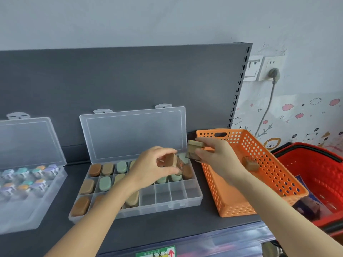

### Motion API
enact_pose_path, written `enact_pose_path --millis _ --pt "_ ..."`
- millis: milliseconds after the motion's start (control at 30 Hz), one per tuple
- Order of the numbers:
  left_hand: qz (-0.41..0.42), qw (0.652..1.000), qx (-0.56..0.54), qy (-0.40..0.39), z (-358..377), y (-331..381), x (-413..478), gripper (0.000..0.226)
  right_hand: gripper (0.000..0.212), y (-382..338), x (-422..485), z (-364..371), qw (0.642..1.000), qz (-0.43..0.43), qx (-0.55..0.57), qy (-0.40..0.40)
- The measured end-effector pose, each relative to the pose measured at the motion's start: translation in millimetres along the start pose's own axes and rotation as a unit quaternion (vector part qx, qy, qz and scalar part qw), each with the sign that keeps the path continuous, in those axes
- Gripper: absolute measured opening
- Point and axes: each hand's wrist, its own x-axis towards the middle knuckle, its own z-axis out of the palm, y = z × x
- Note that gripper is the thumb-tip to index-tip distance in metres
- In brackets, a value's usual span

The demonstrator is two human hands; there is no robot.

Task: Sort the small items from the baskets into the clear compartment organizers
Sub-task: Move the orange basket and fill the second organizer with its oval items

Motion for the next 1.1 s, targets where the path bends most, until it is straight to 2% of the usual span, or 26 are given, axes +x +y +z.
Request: enact_pose_path --millis 67,300,433,567,733,900,1100 --pt "-0.017 1.000 0.015 -0.005 -8.8 -10.6 -12.4 0.051 0.021 -4.8 -3.4 16.4 1.000 -0.003 0.008 -0.018" --pt "-0.062 0.993 0.079 -0.061 -23.3 -34.9 -39.6 0.057 0.021 0.4 -19.5 70.0 0.993 -0.037 -0.085 -0.073" --pt "-0.082 0.991 0.077 -0.067 -25.8 -43.2 -46.6 0.047 0.037 7.9 -25.1 83.7 0.990 -0.025 -0.115 -0.077" --pt "-0.085 0.991 0.075 -0.077 -23.2 -46.8 -51.4 0.049 0.049 14.0 -26.2 89.7 0.980 -0.032 -0.167 -0.106" --pt "-0.083 0.990 0.080 -0.082 -26.8 -45.8 -54.5 0.051 0.049 12.6 -28.0 94.6 0.968 -0.054 -0.204 -0.136" --pt "-0.084 0.988 0.087 -0.096 -26.1 -49.1 -56.1 0.051 0.044 12.2 -25.7 97.8 0.968 -0.063 -0.207 -0.131" --pt "-0.075 0.985 0.113 -0.107 -18.2 -51.4 -57.4 0.051 0.063 21.4 -21.3 98.2 0.947 -0.022 -0.267 -0.175"
